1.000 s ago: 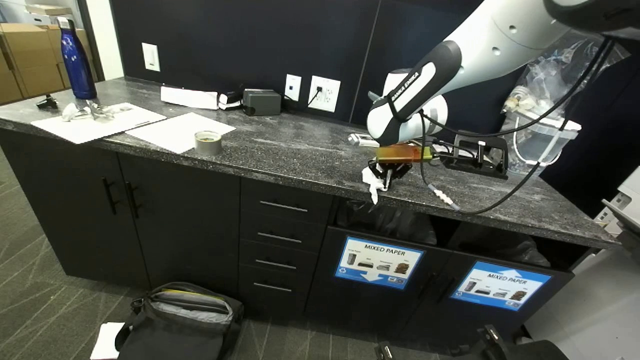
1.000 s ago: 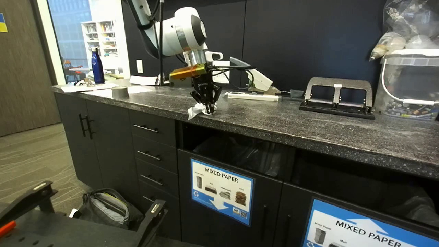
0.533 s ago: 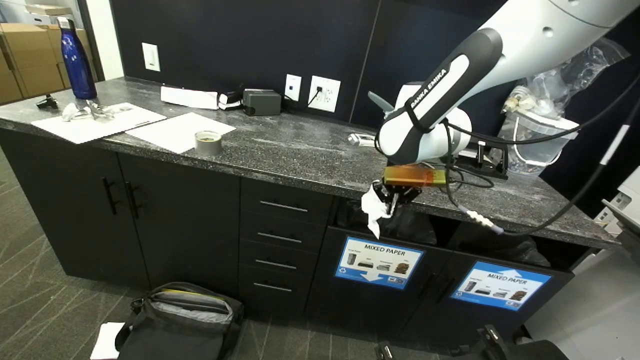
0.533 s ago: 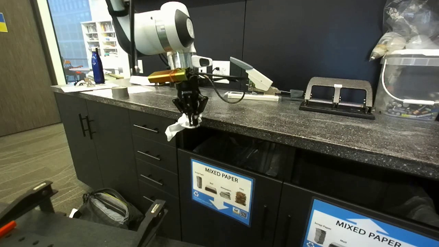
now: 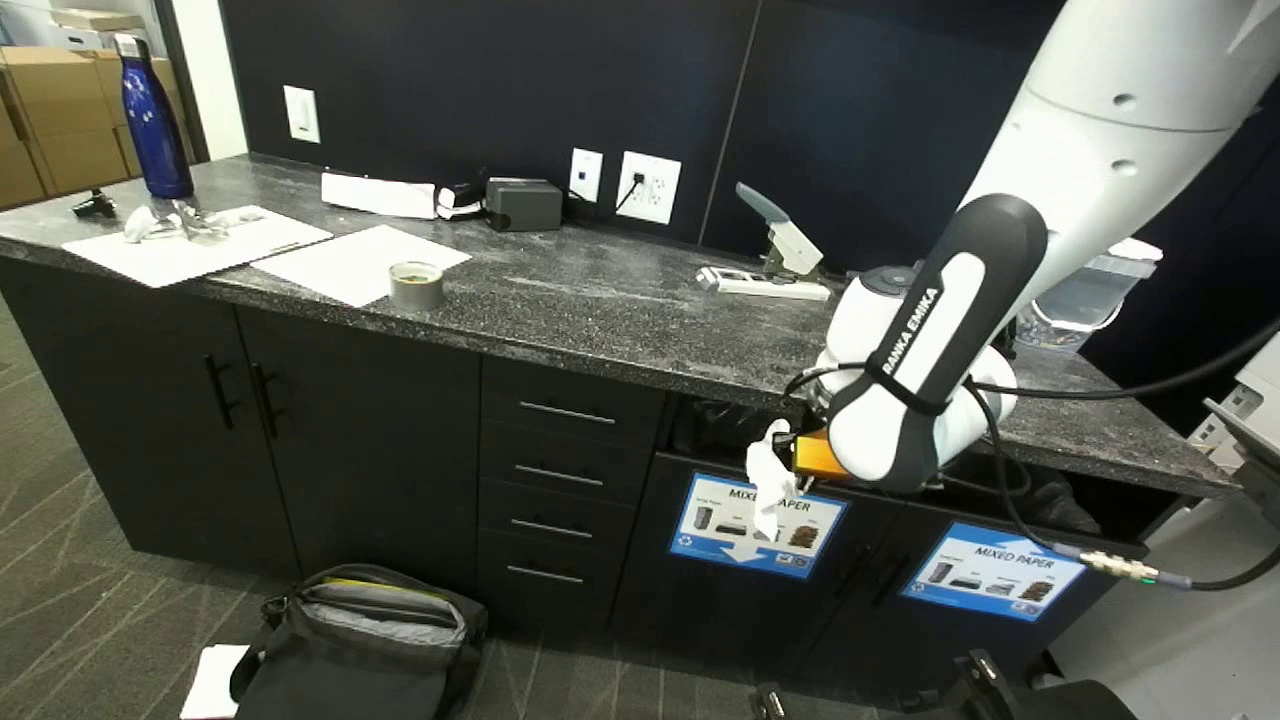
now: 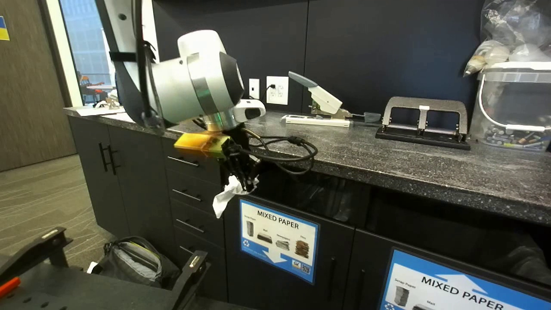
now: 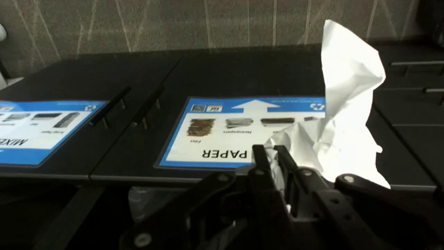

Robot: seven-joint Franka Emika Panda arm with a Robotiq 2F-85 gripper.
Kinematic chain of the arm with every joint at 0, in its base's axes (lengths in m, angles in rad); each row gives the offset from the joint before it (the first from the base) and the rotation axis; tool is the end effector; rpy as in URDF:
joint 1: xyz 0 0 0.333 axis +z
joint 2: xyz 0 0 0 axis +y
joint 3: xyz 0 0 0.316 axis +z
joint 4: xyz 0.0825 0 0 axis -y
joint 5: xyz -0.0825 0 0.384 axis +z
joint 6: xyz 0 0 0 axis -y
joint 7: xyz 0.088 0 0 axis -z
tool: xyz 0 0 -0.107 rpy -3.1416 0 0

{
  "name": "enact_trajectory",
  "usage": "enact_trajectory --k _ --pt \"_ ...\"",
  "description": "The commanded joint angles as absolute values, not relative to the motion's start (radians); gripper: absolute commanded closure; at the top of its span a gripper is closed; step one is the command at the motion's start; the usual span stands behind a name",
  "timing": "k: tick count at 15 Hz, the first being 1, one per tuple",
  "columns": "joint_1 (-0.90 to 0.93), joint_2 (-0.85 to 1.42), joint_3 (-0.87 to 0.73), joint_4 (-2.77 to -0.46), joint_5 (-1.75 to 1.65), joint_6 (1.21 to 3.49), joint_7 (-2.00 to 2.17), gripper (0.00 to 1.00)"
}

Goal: Pick up the pieces of paper from the countertop and put them in the left bin.

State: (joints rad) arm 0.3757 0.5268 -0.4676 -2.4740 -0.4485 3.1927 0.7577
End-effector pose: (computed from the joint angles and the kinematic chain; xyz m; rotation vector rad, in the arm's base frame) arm 0.4732 -0.0238 0.1251 2.9086 -0.4633 0.3848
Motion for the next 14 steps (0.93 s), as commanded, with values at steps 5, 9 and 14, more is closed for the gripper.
enact_trajectory --k 5,9,14 --pt "0.771 1.013 -0.762 -2.446 -0.058 3.736 0.833 0.91" --pt "0.800 1.231 -0.647 -2.382 0.185 3.863 0.891 0.91" --pt "0.847 1.388 -0.647 -2.253 0.442 3.915 0.862 0.91"
